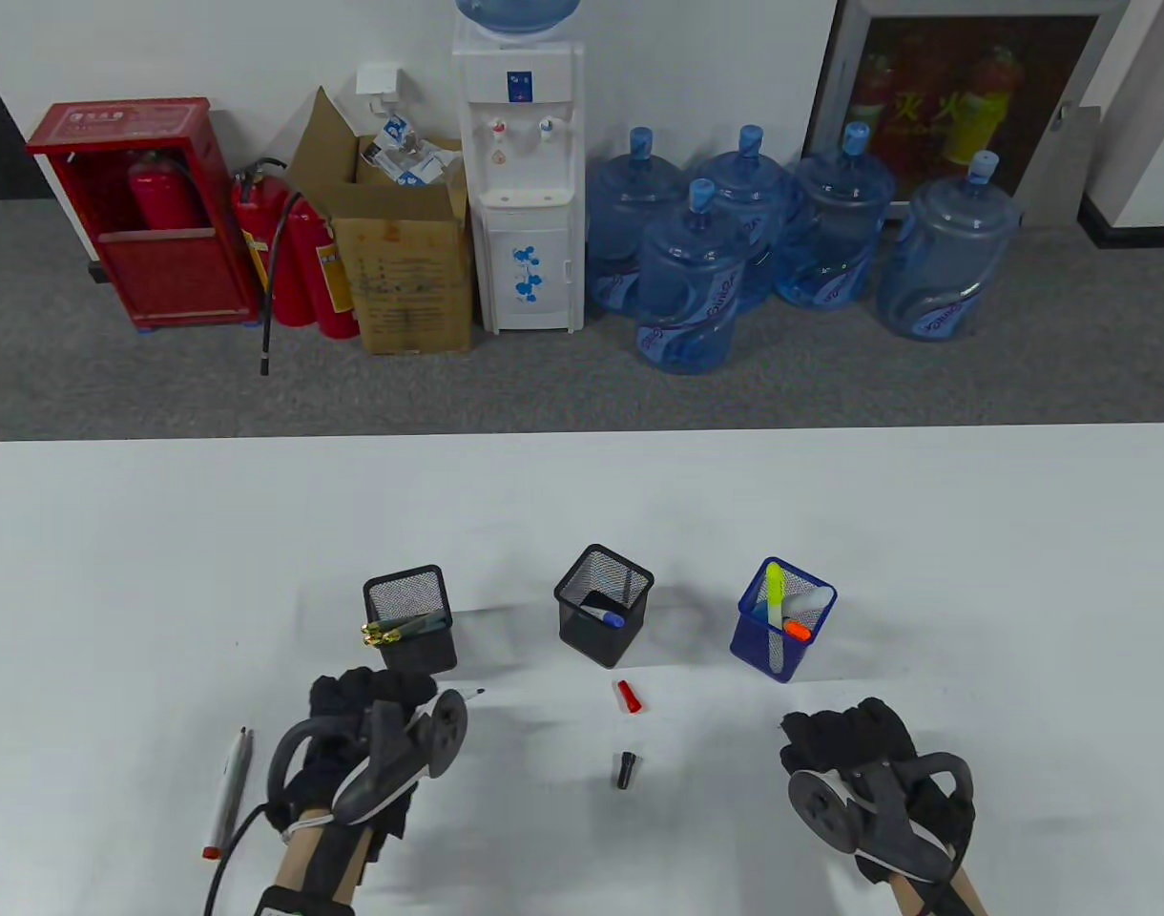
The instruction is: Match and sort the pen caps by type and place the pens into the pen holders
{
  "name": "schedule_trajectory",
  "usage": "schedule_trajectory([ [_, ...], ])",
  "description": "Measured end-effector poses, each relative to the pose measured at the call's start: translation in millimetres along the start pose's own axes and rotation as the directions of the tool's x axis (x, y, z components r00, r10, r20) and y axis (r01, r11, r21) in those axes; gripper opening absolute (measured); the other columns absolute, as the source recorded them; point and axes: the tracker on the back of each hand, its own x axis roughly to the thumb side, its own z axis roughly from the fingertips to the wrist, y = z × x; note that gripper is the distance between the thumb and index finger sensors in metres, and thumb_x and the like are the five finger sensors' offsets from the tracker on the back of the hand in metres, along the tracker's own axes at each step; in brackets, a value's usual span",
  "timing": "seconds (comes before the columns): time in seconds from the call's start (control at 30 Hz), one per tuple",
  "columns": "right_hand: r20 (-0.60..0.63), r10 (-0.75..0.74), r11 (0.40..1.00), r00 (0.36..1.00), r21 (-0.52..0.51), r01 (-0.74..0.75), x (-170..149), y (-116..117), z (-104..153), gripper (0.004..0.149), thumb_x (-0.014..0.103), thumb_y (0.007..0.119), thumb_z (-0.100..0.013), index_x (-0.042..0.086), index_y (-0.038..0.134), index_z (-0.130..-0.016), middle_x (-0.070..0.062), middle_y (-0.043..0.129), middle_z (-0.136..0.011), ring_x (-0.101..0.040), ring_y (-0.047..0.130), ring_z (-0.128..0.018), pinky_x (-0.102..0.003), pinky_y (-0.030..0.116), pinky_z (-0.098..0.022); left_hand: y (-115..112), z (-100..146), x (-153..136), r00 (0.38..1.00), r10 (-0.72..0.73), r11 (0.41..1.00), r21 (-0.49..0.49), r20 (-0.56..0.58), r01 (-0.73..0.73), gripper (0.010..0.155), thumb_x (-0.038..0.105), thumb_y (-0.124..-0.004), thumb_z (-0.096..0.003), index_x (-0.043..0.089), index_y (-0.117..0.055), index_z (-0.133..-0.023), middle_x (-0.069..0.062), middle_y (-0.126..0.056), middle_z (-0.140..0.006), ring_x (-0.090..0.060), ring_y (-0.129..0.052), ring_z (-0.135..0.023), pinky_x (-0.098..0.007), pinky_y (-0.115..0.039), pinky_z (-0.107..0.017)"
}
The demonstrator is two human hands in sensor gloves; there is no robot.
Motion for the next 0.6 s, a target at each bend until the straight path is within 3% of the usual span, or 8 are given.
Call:
schedule_trajectory([
  [0.1,0.007,-0.012,1.0,1.0,-0.009,0.012,3,-2,1,0.044,0.055,0.073,-0.036,0.029,0.092,-0.066,0.014,0.1,-0.051,-0.008,0.104,-0.043,-0.049,0.085,-0.062,-3,6,29,0.998,0.037,0.998,0.058,0.054,-0.04,0.055,0.026,-0.068,-0.0431,0.04,-0.063,-0.096,0.002,-0.079,-0.099,-0.031,-0.089,-0.091,-0.066,-0.062,-0.074],
  [0.17,0.004,-0.031,0.999,1.0,-0.029,0.031,4,-4,0,0.039,0.058,0.072,-0.034,0.031,0.091,-0.055,0.015,0.098,-0.045,-0.008,0.102,-0.038,-0.047,0.086,-0.06,-10,9,40,0.997,0.014,0.995,0.094,0.077,-0.021,0.054,0.027,-0.067,-0.0431,0.04,-0.063,-0.096,0.003,-0.079,-0.099,-0.029,-0.091,-0.09,-0.065,-0.063,-0.074],
  [0.27,-0.007,-0.063,0.998,0.998,-0.018,0.063,6,-5,-3,0.038,0.059,0.071,-0.035,0.031,0.091,-0.052,0.015,0.097,-0.042,-0.009,0.1,-0.034,-0.045,0.087,-0.056,-14,11,42,0.994,-0.055,0.993,0.107,0.092,0.045,0.054,0.027,-0.067,-0.0429,0.04,-0.063,-0.096,0.003,-0.08,-0.098,-0.029,-0.091,-0.089,-0.065,-0.063,-0.074],
  [0.43,0.038,-0.016,1.0,0.999,-0.007,0.017,20,-8,-14,0.044,0.053,0.075,-0.036,0.031,0.09,-0.071,0.01,0.099,-0.06,-0.008,0.102,-0.04,-0.039,0.091,-0.049,-13,17,28,0.997,-0.019,0.993,0.12,0.081,0.01,0.054,0.027,-0.068,-0.043,0.04,-0.064,-0.096,0.003,-0.08,-0.098,-0.029,-0.091,-0.089,-0.065,-0.063,-0.074],
  [0.6,0.182,0.043,0.998,0.982,0.039,-0.051,68,-15,-35,0.055,0.045,0.08,-0.035,0.034,0.08,-0.089,0.01,0.093,-0.085,-0.004,0.103,-0.05,-0.033,0.094,-0.045,-14,20,17,0.997,0.007,0.995,0.101,0.072,-0.015,0.054,0.028,-0.068,-0.043,0.039,-0.065,-0.096,0.002,-0.081,-0.098,-0.029,-0.092,-0.088,-0.065,-0.063,-0.074],
])
